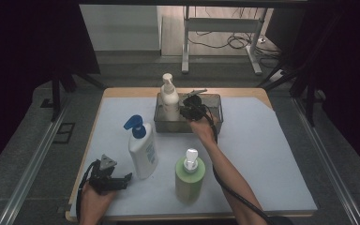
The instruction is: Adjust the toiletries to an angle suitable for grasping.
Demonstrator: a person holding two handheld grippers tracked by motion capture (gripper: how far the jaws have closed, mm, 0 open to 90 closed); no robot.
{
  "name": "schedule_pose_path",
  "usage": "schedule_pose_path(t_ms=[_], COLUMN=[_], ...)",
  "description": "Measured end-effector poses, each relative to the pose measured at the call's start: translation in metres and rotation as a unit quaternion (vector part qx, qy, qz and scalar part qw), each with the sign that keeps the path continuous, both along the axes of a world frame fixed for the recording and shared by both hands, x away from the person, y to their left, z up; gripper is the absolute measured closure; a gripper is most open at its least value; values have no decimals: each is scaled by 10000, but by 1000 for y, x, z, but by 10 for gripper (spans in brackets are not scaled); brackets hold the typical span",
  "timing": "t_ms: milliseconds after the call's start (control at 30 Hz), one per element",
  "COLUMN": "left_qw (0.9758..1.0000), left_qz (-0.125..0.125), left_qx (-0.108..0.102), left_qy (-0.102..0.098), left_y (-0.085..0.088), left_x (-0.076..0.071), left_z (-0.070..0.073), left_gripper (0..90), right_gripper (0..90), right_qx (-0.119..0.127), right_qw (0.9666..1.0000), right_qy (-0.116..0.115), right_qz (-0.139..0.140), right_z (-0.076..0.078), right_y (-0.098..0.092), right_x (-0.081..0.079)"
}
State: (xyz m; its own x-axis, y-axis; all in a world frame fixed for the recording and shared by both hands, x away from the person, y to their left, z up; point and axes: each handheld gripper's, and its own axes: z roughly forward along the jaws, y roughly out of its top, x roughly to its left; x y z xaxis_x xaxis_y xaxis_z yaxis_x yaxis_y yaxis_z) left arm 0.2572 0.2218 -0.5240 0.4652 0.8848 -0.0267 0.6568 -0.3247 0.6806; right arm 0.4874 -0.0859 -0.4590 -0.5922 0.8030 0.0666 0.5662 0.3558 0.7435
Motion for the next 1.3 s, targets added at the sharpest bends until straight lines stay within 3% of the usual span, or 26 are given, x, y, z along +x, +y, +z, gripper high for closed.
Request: schedule_pose_path(t_ms=[1300], left_qw=[10000], left_qz=[-3], left_qx=[2], left_qy=[2], left_y=[0], left_x=[0], left_z=[0], left_gripper=[122], right_gripper=[867], right_qx=[-162], right_qw=[9995], right_qy=[172], right_qz=[190], right_z=[-5], right_y=[25], right_x=[1])
